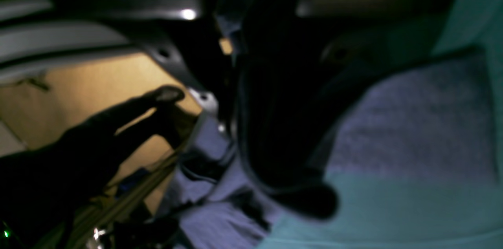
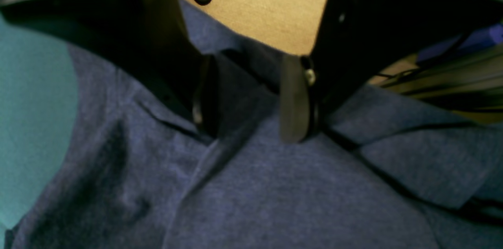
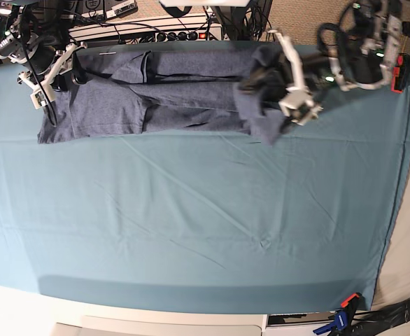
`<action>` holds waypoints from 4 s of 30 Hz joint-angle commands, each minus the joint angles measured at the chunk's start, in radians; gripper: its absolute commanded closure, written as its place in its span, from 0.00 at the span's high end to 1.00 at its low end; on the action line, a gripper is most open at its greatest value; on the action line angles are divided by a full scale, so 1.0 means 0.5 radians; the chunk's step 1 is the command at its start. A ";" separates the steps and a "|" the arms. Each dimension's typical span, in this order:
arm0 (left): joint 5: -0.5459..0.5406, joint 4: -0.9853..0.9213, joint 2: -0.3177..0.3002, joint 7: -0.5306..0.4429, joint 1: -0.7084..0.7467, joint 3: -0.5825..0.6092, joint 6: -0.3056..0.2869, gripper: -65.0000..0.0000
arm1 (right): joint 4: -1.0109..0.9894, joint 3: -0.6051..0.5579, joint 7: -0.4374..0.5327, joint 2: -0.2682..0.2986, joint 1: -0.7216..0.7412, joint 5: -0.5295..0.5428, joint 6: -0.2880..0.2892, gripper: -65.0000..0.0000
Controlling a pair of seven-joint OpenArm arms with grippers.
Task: Fold the T-shirt properly
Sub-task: 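Fold the hem end over toward the right gripper at the collar end, then release the hem end with the left gripper and hold the strip with the right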
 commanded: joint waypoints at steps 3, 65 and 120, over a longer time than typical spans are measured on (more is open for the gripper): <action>0.085 0.036 0.085 -0.105 -0.058 0.159 0.025 0.00 | 0.035 0.021 0.043 0.029 -0.004 0.027 -0.003 0.39; 0.560 -0.597 0.488 -0.347 -0.375 0.849 0.125 0.30 | 0.034 0.021 0.045 0.029 -0.004 0.028 -0.003 0.39; 0.624 -0.597 0.206 -0.198 -0.497 0.527 0.127 0.10 | -0.847 0.603 -0.315 0.051 0.549 0.591 -0.163 0.65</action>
